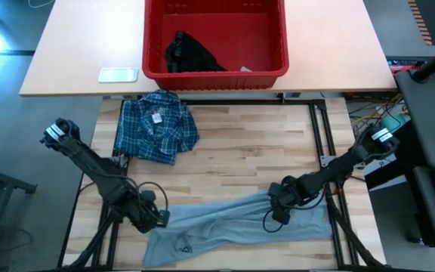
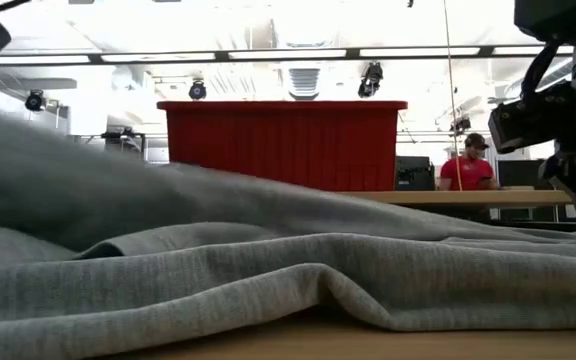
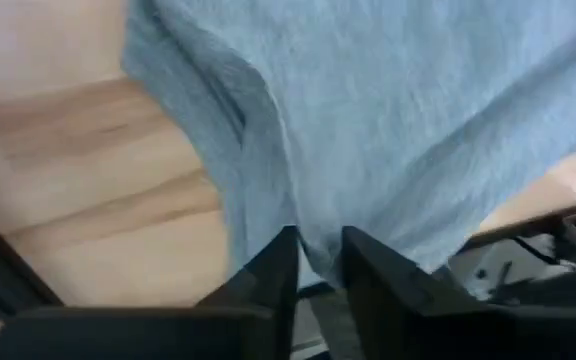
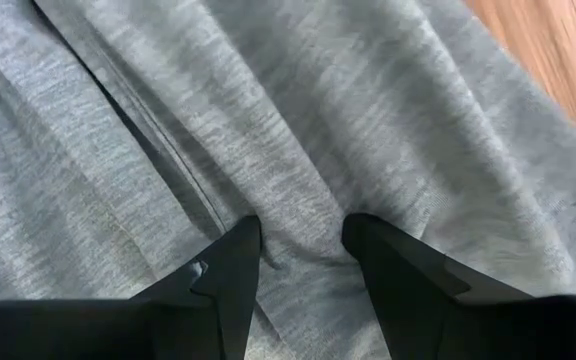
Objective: Fold Laundry from Bin
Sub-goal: Fold the gray shirt
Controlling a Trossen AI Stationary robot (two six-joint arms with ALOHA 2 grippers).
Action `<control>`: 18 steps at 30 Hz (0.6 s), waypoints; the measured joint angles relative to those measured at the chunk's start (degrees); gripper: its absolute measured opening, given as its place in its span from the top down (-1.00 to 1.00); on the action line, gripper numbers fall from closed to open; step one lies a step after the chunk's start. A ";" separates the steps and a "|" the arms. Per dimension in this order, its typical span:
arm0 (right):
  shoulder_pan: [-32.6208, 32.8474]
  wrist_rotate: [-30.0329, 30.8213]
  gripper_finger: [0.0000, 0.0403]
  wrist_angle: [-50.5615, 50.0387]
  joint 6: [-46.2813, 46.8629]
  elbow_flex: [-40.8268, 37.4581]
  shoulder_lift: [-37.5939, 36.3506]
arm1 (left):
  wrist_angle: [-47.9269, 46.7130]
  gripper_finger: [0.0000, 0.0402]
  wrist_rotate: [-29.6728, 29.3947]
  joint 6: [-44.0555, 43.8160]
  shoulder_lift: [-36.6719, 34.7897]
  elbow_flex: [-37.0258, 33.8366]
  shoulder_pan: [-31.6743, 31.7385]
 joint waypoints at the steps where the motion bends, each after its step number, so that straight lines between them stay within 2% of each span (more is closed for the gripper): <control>1: -0.08 0.04 0.19 0.18 0.00 -0.06 -0.29 | 0.11 0.62 0.57 0.17 0.63 -0.13 0.00; 3: -0.13 0.15 0.19 0.61 -0.04 -0.12 -0.70 | -2.14 0.46 3.04 0.19 1.00 -0.22 -0.02; 6: -0.17 0.23 0.19 0.71 -0.02 -0.10 -0.63 | -6.16 0.20 3.48 -1.00 -0.11 -0.22 -0.11; 10: -0.19 0.12 0.19 0.78 0.14 -0.08 -0.35 | -10.84 -0.05 -1.36 -3.01 -2.55 -0.27 -0.03; 14: -0.30 0.29 0.19 0.96 0.27 -0.01 -0.37 | -10.21 -0.10 -4.75 -5.84 -2.38 -3.27 0.92; 18: -0.35 0.64 0.19 1.07 0.37 -0.01 -0.37 | -5.23 -0.03 -6.22 -5.71 0.77 -7.78 2.00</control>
